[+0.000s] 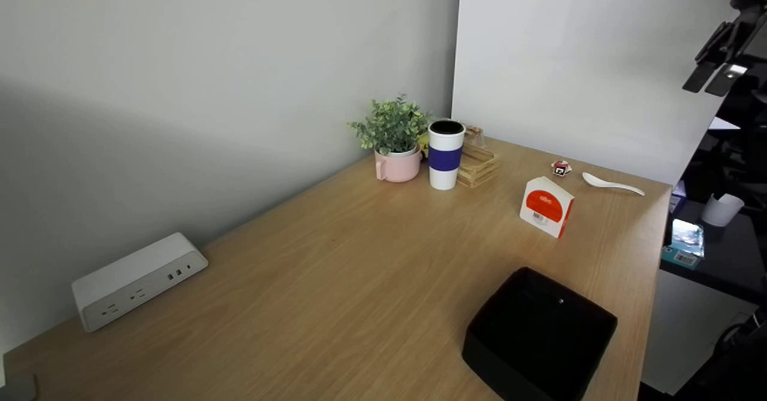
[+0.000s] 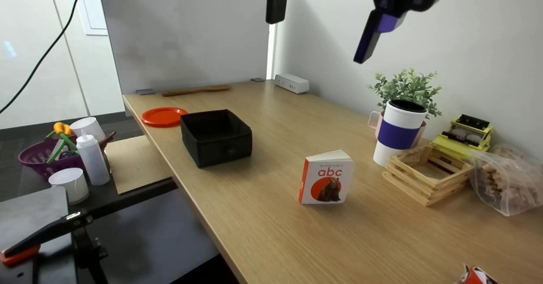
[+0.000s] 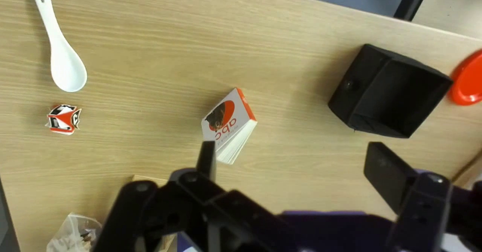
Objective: Put the book in the black box
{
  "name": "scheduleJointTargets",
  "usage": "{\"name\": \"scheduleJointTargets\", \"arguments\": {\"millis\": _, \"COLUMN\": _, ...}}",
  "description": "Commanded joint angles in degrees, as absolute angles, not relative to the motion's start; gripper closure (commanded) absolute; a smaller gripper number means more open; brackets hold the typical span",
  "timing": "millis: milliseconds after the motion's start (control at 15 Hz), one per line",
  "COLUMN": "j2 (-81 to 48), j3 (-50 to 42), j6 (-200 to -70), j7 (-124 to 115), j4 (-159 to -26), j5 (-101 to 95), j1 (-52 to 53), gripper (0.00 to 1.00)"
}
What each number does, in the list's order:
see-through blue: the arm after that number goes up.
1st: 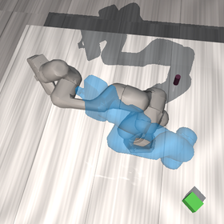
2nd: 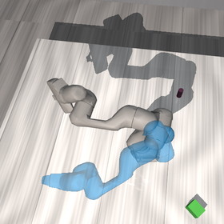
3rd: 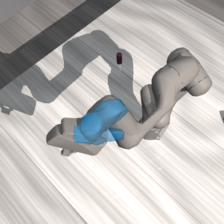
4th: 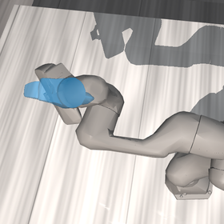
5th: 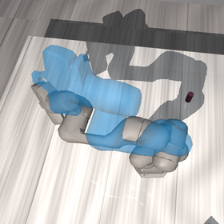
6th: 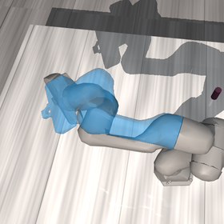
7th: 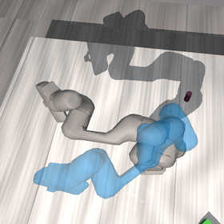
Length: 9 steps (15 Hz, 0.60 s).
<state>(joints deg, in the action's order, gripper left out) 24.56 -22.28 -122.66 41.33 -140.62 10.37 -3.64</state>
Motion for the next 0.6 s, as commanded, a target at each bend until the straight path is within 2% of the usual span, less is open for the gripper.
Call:
{"name": "scheduleJointTargets", "arguments": {"millis": 0, "j2": 18.5, "j3": -22.4, "j6": -123.8, "j7": 41.2, "j4": -136.8, "j5": 14.4, "j1": -3.9, "gripper": 0.00}}
{"name": "scheduleJointTargets", "arguments": {"millis": 67, "j2": 22.3, "j3": -21.2, "j6": -123.3, "j7": 41.3, "j4": -139.3, "j5": 12.9, "j1": -4.8, "gripper": 0.00}}
{"name": "scheduleJointTargets", "arguments": {"millis": 533, "j2": 21.6, "j3": -21.6, "j6": -120.9, "j7": 37.9, "j4": -138.4, "j5": 13.2, "j1": -6.1, "gripper": 0.00}}
